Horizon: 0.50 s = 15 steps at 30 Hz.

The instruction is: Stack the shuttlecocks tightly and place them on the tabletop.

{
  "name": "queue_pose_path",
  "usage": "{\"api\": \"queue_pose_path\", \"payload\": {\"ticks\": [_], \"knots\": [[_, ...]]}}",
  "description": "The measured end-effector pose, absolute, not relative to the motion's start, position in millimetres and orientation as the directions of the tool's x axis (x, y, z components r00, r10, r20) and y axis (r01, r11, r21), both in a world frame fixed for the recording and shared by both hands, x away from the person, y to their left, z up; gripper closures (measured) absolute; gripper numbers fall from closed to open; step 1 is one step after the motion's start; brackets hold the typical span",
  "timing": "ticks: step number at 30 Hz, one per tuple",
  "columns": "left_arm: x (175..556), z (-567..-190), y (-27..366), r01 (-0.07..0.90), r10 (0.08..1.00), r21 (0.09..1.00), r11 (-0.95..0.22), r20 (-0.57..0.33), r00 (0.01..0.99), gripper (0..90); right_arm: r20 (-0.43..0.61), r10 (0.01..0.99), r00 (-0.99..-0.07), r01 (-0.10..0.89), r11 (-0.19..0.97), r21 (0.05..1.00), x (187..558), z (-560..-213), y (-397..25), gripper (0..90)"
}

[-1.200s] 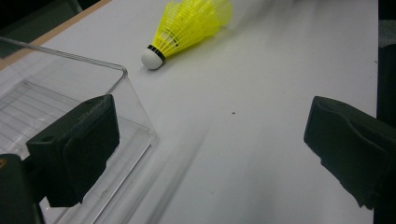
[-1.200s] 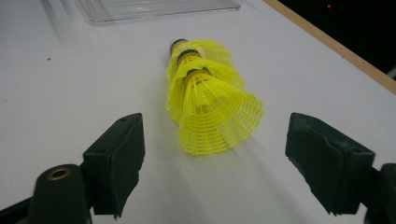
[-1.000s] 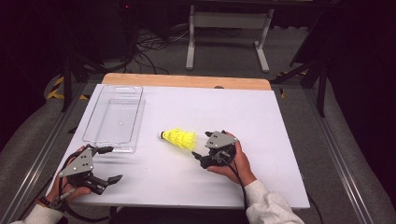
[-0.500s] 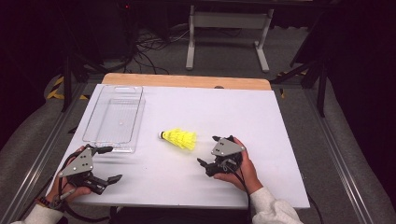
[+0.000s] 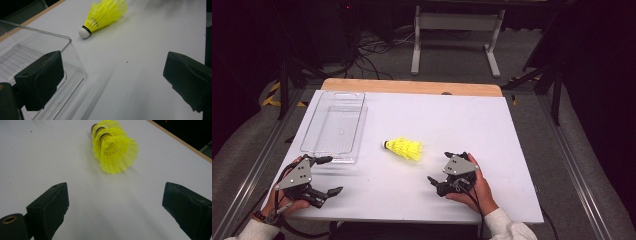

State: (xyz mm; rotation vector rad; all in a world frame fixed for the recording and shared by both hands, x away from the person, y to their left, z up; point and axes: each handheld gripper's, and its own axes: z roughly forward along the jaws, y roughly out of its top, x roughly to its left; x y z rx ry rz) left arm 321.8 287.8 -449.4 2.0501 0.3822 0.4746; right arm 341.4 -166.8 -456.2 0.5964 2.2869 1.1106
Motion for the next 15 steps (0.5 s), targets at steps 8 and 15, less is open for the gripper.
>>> {"api": "queue_pose_path", "payload": {"ticks": [8, 15], "knots": [[322, -449, 288, 0.074, 0.452, 0.868, -0.491, 0.181, 0.874, 3.9, -0.212, 0.545, -0.811, 0.194, 0.592, 0.782, 347, -468, -154, 12.0], [323, -450, 286, 0.076, 0.446, 0.866, -0.495, 0.178, 0.877, 3.9, -0.173, 0.531, -0.830, 0.218, 0.594, 0.775, 362, -472, -135, 16.7]]}}
